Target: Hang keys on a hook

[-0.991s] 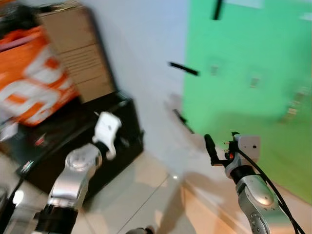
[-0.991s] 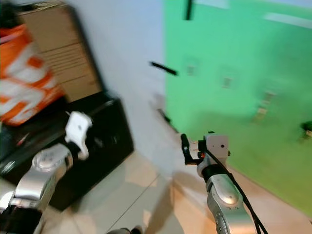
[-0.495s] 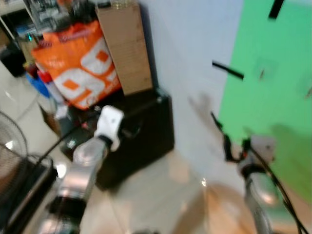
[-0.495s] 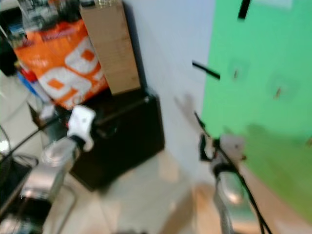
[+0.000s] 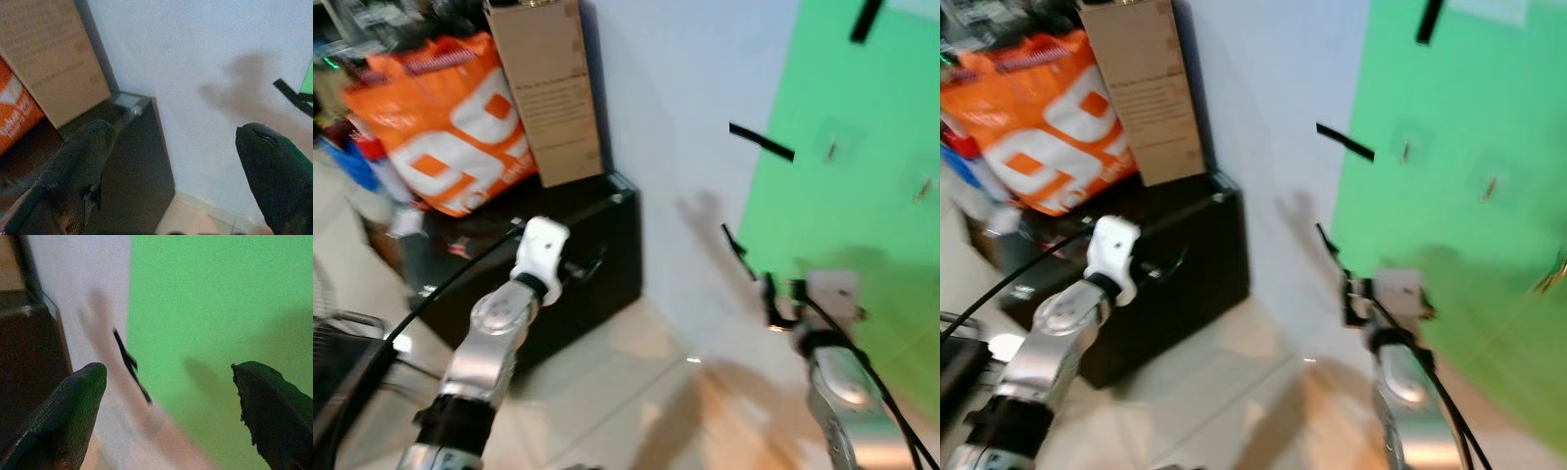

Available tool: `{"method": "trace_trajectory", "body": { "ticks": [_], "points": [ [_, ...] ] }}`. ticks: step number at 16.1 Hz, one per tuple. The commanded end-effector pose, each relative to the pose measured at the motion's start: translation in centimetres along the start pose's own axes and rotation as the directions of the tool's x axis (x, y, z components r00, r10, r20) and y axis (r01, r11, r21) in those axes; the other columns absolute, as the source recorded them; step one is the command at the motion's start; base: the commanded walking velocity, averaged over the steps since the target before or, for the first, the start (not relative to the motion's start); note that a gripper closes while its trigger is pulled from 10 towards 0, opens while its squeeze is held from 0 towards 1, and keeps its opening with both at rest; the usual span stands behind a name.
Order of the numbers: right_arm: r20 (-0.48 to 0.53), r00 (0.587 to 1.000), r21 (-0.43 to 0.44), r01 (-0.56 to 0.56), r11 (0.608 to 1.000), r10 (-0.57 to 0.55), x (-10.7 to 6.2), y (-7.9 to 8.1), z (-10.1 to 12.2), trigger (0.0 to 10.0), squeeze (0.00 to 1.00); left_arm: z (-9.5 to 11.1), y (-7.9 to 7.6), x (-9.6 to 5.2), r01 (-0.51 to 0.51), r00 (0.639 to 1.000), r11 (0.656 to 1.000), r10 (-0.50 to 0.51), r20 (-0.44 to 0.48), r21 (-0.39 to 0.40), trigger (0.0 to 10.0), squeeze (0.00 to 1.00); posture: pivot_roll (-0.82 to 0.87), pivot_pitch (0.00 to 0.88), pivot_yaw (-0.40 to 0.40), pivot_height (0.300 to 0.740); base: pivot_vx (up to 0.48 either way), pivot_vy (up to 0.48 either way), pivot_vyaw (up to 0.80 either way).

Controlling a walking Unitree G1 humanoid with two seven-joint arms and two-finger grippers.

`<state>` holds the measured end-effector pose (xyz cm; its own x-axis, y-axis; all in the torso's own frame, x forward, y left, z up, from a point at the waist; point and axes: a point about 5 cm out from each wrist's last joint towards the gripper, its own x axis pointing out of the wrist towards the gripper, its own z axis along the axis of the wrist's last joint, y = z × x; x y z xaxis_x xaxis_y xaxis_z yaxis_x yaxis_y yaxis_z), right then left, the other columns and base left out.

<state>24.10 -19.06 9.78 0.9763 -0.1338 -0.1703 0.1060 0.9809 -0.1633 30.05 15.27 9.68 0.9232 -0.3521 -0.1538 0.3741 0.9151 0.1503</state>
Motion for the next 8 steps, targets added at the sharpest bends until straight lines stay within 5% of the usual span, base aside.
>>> {"method": "trace_trajectory", "body": {
  "ticks": [1, 3, 8],
  "points": [
    [-0.013, 1.000, -0.014, 0.006, 1.000, -0.007, 0.0, -0.3, -0.3, 10.0, 1.00, 0.3, 0.3, -0.4, -0.032, 0.999, 0.999, 0.032, 0.005, -0.004, 10.0, 0.07, -0.08, 0.000, 0.028, 0.740, 0.292, 0.000, 0.00],
    [-0.025, 0.999, 0.011, -0.022, 1.000, 0.022, 0.6, 0.6, -0.6, 10.0, 1.00, 0.1, 0.5, -1.6, -0.050, 0.999, 0.999, 0.050, 0.001, 0.014, 10.0, 0.07, -0.03, 0.000, -0.005, 0.740, 0.298, 0.000, 0.00],
    [-0.014, 0.999, 0.008, -0.040, 0.999, 0.040, 1.3, 1.2, -0.1, 10.0, 1.00, 0.5, 1.0, -1.6, -0.061, 0.998, 0.998, 0.061, -0.001, 0.013, 10.0, 0.07, -0.03, 0.000, 0.003, 0.740, 0.296, 0.000, 0.00]
  ]
}}
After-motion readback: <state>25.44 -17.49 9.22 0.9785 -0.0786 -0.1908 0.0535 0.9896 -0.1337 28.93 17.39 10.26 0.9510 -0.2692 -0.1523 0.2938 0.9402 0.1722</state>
